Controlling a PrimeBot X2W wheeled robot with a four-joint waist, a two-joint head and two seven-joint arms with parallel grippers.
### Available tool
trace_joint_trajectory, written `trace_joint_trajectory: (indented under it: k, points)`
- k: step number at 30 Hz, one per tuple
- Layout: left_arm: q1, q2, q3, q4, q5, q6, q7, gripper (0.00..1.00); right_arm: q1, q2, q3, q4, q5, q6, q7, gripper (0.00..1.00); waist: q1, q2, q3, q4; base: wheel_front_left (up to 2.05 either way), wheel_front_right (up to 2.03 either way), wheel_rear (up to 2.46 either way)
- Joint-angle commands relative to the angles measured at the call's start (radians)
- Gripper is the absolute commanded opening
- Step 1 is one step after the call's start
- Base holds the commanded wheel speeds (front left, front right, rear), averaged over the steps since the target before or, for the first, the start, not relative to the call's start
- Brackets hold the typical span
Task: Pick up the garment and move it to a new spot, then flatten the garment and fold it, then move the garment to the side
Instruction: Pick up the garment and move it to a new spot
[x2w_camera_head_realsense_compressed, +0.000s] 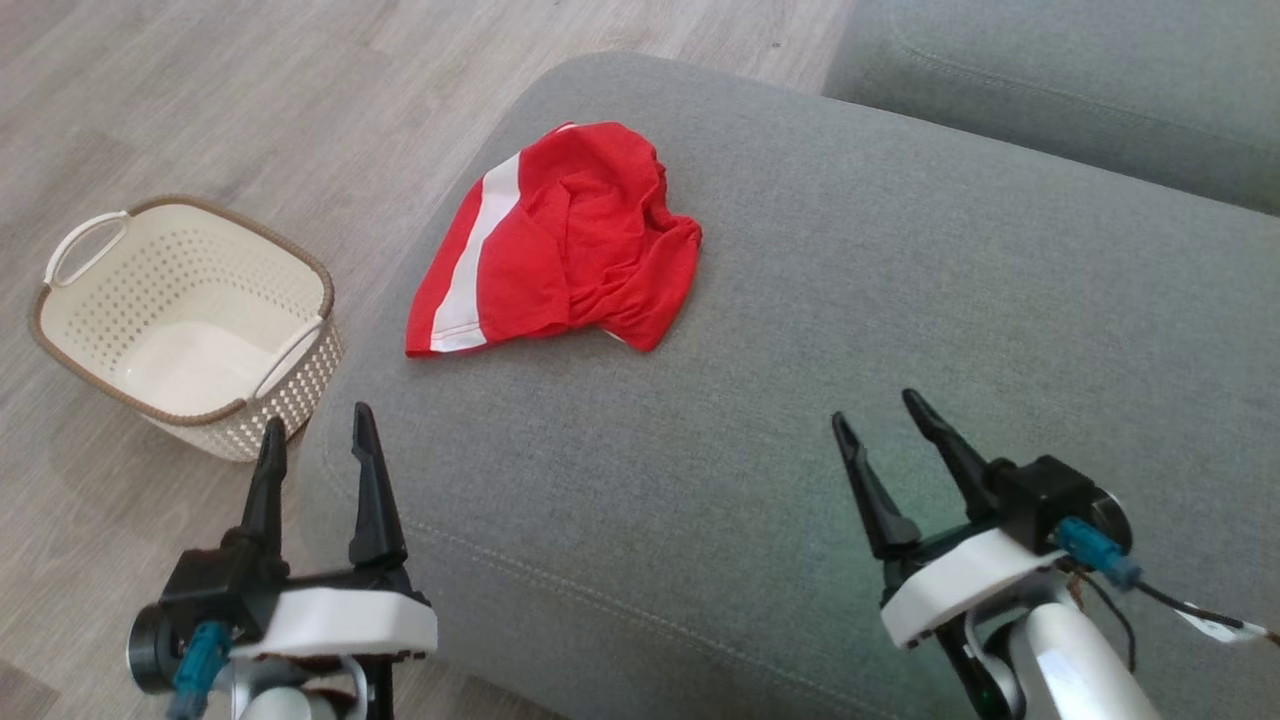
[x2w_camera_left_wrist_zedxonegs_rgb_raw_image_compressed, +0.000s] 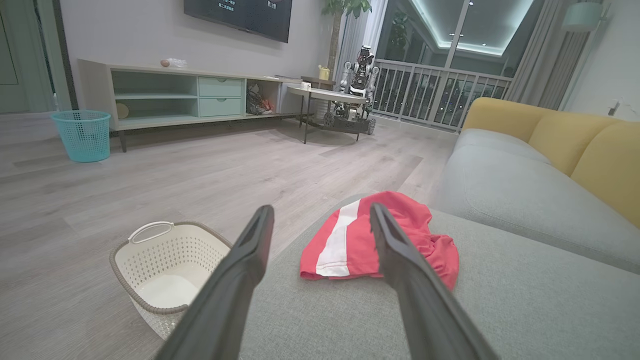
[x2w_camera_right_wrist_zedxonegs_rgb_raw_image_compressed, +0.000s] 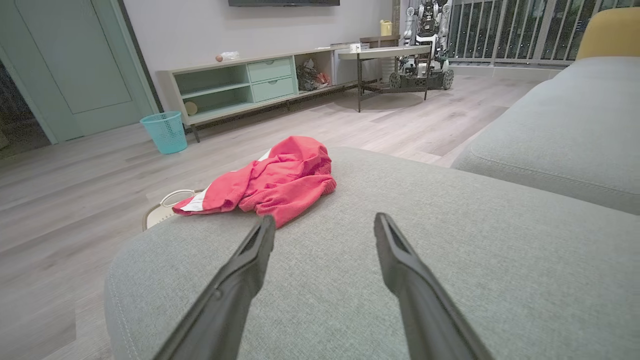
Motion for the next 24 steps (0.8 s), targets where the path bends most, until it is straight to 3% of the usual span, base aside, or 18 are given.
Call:
trace_joint_trajectory:
  k: [1,9,12,15,19,24]
  points:
    - [-0.046,0.0,0.041,-0.028,0.005,-0.004,-0.005,1.0,-0.031,0.002,0.014,-0.034,0.0,0.0,-0.006,1.0,0.0,0.0,0.001,-0.002,0.0,0.0,0.0]
    - [-0.164,0.005,0.136,0.057,0.002,-0.119,-0.005,1.0,-0.046,-0.008,-0.013,-0.13,-0.06,0.0,0.044,1.0,0.0,0.0,0.104,-0.085,0.0,0.0,0.0]
    - [-0.281,0.04,0.183,0.151,-0.019,-0.204,-0.005,1.0,-0.069,-0.03,-0.027,-0.217,-0.089,0.0,0.089,1.0,0.0,0.0,0.181,-0.138,0.0,0.0,0.0]
    - [-0.388,0.079,0.2,0.266,-0.048,-0.259,-0.005,1.0,-0.087,-0.046,-0.038,-0.284,-0.102,0.0,0.121,1.0,0.0,0.0,0.232,-0.173,0.0,0.0,0.0]
    - [-0.533,0.141,0.185,0.449,-0.082,-0.299,0.046,1.0,-0.111,-0.057,-0.052,-0.37,-0.111,0.0,0.158,1.0,0.0,0.0,0.292,-0.222,0.0,0.0,0.0]
    - [-0.694,0.192,0.15,0.658,-0.144,-0.318,0.182,1.0,-0.128,-0.068,-0.055,-0.449,-0.117,0.0,0.193,1.0,0.0,0.0,0.345,-0.269,0.0,0.0,0.0]
